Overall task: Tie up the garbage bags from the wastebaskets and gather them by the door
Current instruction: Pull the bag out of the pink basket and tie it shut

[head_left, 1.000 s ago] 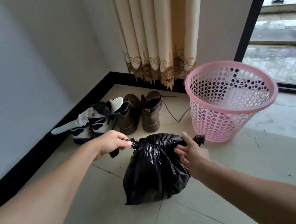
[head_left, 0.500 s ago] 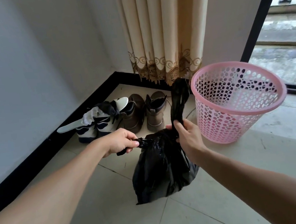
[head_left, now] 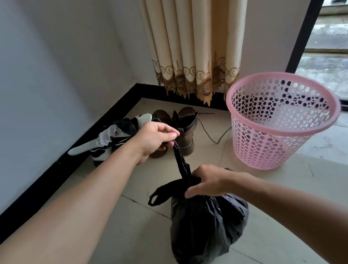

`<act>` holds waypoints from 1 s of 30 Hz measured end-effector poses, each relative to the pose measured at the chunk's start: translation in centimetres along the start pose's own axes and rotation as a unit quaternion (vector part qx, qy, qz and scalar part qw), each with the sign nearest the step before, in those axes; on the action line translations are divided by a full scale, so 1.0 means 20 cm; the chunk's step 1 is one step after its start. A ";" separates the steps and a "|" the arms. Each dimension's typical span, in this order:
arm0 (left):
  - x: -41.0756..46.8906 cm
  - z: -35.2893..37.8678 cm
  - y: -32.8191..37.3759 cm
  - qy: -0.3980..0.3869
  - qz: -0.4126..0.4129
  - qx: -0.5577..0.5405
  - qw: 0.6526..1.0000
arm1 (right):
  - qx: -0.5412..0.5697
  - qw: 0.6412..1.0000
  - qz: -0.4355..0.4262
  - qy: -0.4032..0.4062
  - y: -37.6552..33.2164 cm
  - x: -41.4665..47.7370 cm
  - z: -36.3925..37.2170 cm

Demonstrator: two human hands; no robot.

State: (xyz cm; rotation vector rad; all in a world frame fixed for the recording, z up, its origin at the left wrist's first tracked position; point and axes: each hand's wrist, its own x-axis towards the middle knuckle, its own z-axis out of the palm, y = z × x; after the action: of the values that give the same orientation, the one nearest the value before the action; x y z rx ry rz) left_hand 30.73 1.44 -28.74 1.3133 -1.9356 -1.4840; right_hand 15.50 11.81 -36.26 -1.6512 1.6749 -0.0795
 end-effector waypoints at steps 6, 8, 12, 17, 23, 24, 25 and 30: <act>0.04 -0.01 -0.05 -0.003 -0.040 -0.070 0.997 | -0.028 0.995 0.046 0.081 0.03 0.01 0.05; 0.02 -0.07 -0.13 -0.028 -0.097 0.011 0.995 | 0.072 0.995 0.048 0.058 0.07 0.02 0.05; -0.06 -0.04 -0.28 -0.158 -0.195 0.154 0.956 | 0.255 0.964 0.035 0.062 0.11 0.03 0.02; -0.04 -0.02 -0.27 -0.122 -0.168 -0.048 0.977 | 0.342 0.931 0.108 0.074 0.13 0.02 -0.02; -0.06 0.06 -0.26 -0.113 -0.142 -0.092 0.979 | 0.561 0.815 0.146 0.004 0.20 -0.01 -0.10; -0.08 0.10 -0.27 -0.129 -0.149 -0.051 0.979 | 0.586 0.798 0.139 -0.014 0.21 -0.01 -0.11; -0.08 0.14 -0.29 -0.141 -0.154 -0.013 0.978 | 0.601 0.788 0.133 -0.028 0.21 -0.02 -0.11; -0.06 0.23 -0.36 -0.102 -0.089 0.140 0.981 | 0.613 0.782 0.085 -0.077 0.21 -0.03 -0.13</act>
State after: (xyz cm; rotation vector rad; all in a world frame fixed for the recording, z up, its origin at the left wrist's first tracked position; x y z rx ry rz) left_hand 31.19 4.90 -36.62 1.5415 -2.2796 -1.5222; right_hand 10.57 11.91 -36.44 -0.4757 1.1363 -0.7524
